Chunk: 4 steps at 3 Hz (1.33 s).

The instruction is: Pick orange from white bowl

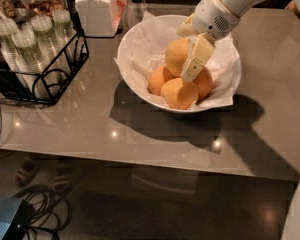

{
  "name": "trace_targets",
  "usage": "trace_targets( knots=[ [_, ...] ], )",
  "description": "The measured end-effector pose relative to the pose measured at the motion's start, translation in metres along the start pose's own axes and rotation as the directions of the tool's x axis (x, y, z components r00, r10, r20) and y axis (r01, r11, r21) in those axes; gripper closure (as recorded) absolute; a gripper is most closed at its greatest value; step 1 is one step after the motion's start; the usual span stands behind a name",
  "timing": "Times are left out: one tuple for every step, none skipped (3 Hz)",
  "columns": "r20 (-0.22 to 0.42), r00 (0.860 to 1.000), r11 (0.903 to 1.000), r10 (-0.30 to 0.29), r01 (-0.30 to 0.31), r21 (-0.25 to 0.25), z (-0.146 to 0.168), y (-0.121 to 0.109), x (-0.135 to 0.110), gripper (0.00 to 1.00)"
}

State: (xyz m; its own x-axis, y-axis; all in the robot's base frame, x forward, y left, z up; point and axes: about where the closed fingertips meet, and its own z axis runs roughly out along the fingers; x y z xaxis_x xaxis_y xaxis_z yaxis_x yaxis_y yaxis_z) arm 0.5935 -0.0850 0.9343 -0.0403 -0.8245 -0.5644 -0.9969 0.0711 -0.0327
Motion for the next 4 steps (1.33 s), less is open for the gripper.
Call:
trace_targets(
  knots=[
    [0.0,1.0,1.0,0.0,0.0,0.0,0.0,0.0,0.0,0.19],
    [0.0,1.0,1.0,0.0,0.0,0.0,0.0,0.0,0.0,0.42],
    [0.0,1.0,1.0,0.0,0.0,0.0,0.0,0.0,0.0,0.66],
    [0.0,1.0,1.0,0.0,0.0,0.0,0.0,0.0,0.0,0.89]
  ],
)
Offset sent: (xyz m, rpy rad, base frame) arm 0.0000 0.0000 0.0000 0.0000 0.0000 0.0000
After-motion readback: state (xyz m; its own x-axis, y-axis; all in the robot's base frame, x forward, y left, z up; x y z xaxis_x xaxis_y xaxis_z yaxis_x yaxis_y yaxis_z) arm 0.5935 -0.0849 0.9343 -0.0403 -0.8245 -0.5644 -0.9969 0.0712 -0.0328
